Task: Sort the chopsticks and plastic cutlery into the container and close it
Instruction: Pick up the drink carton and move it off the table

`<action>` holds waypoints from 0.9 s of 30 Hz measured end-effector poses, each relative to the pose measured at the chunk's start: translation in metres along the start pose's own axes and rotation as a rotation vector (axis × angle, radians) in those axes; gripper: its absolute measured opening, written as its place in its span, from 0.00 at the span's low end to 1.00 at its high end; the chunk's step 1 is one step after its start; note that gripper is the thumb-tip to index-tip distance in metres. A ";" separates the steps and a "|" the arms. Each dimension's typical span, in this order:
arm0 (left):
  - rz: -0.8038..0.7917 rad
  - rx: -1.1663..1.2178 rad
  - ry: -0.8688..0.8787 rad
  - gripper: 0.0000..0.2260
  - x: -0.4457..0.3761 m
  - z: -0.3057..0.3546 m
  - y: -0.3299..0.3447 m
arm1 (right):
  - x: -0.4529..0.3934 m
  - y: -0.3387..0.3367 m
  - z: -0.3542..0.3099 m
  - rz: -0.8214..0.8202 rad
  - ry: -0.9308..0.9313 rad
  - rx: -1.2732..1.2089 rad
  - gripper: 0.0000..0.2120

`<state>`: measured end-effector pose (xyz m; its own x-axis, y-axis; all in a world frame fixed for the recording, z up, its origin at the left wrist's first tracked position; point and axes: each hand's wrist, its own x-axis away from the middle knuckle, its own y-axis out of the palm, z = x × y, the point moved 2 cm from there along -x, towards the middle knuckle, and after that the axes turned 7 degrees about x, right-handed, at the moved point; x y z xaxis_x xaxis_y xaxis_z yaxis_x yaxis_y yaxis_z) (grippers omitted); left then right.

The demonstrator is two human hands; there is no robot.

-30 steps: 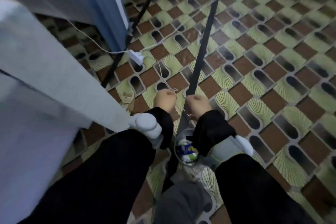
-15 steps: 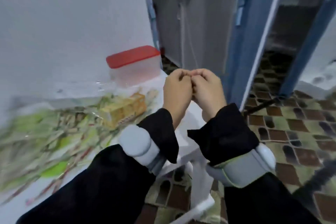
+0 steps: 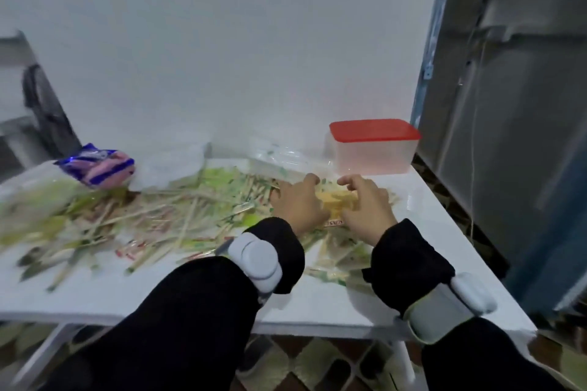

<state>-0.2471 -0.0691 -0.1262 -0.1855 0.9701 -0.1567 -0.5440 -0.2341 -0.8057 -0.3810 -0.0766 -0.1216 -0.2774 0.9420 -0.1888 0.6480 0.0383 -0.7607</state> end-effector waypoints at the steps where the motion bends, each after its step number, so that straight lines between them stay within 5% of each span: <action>1: 0.035 0.073 0.030 0.27 0.003 -0.004 -0.004 | 0.001 0.002 -0.004 -0.015 -0.038 0.129 0.27; 6: 0.054 0.435 0.173 0.21 0.006 -0.005 -0.048 | -0.008 0.006 -0.023 0.011 -0.075 0.297 0.32; 14: 0.138 0.555 0.128 0.17 -0.013 -0.052 -0.126 | -0.030 0.008 -0.095 0.133 -0.139 -0.110 0.22; 17: 0.090 -0.159 0.176 0.18 -0.025 -0.068 -0.111 | -0.036 -0.004 -0.089 0.181 -0.065 -0.253 0.19; 20: -0.131 -0.750 0.391 0.14 -0.034 -0.062 -0.065 | -0.040 -0.010 -0.070 0.228 0.015 -0.318 0.21; 23: -0.271 -1.004 0.459 0.13 -0.041 -0.056 -0.030 | -0.039 -0.005 -0.059 0.222 0.061 -0.419 0.20; 27: -0.293 -1.048 0.484 0.15 -0.051 -0.054 -0.016 | -0.037 0.001 -0.053 0.191 0.073 -0.453 0.21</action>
<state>-0.1843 -0.1118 -0.1359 0.2848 0.9541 0.0928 0.4616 -0.0516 -0.8856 -0.3324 -0.0940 -0.0828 -0.0839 0.9666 -0.2421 0.9299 -0.0113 -0.3675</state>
